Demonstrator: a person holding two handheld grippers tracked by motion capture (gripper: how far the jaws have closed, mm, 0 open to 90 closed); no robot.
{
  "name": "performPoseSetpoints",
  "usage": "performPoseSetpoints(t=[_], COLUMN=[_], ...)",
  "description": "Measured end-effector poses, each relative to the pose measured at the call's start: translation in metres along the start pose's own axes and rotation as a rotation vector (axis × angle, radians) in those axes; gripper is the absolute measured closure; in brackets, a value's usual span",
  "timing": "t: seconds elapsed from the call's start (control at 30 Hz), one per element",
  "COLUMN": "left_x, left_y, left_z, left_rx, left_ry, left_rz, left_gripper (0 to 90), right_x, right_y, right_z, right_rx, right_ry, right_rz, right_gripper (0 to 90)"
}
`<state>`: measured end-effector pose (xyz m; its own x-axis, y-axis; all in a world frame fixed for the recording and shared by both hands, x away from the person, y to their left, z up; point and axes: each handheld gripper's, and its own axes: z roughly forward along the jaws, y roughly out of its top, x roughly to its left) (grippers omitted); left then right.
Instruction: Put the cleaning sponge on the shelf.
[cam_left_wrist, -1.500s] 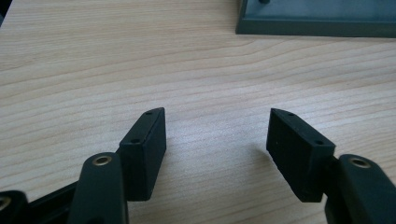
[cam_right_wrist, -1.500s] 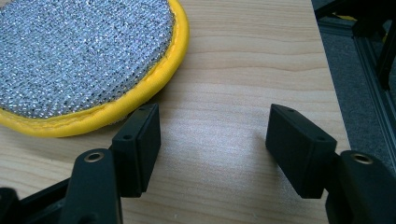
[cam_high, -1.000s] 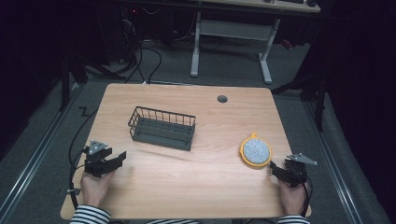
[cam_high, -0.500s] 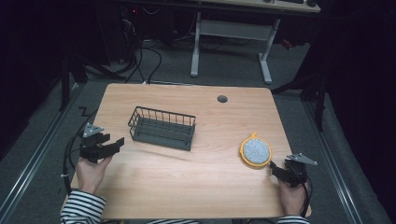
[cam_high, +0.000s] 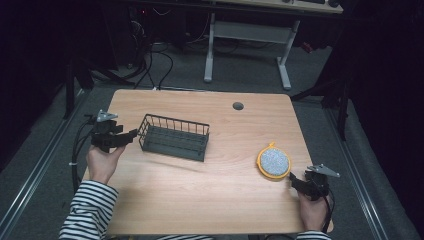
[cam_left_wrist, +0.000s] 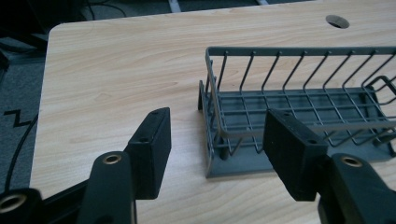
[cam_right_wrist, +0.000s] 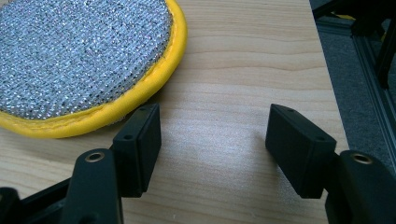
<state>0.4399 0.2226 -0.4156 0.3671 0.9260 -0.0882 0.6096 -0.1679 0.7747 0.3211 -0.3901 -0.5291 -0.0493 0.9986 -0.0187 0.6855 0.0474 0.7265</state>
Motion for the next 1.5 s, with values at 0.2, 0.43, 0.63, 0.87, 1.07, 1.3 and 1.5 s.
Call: performPoseSetpoints(t=[0.2, 0.43, 0.63, 0.87, 1.07, 1.3, 1.5], left_x=[0.000, -0.003, -0.005, -0.005, -0.005, -0.005, -0.005], left_y=[0.016, 0.029, 0.032, 0.029, 0.027, 0.024, 0.022], left_z=[0.014, 0.030, 0.050, 0.069, 0.077, 0.078, 0.076], left_rx=[0.033, 0.065, 0.104, 0.145, 0.155, 0.152, 0.146], left_ry=[0.024, 0.032, 0.019, 0.009, 0.008, 0.021, 0.016], left_rz=[0.023, 0.048, 0.051, 0.033, 0.004, -0.013, -0.020], left_gripper=[44.5, 46.6, 52.1, 63.9, 73.2, 83.0, 83.4], right_x=[0.000, 0.000, 0.000, 0.000, 0.000, 0.000, 0.000], right_y=[0.000, 0.000, 0.000, 0.000, 0.000, 0.000, 0.000], right_z=[0.000, 0.000, 0.000, 0.000, 0.000, 0.000, 0.000], right_rx=[0.000, 0.000, -0.003, -0.002, -0.002, -0.002, -0.002], right_ry=[0.000, 0.000, 0.004, 0.006, 0.006, 0.007, 0.007], right_rz=[-0.001, -0.002, -0.012, -0.010, -0.010, -0.013, -0.013], right_gripper=[36.0, 35.8, 35.7, 35.7, 35.7, 35.3, 35.3])
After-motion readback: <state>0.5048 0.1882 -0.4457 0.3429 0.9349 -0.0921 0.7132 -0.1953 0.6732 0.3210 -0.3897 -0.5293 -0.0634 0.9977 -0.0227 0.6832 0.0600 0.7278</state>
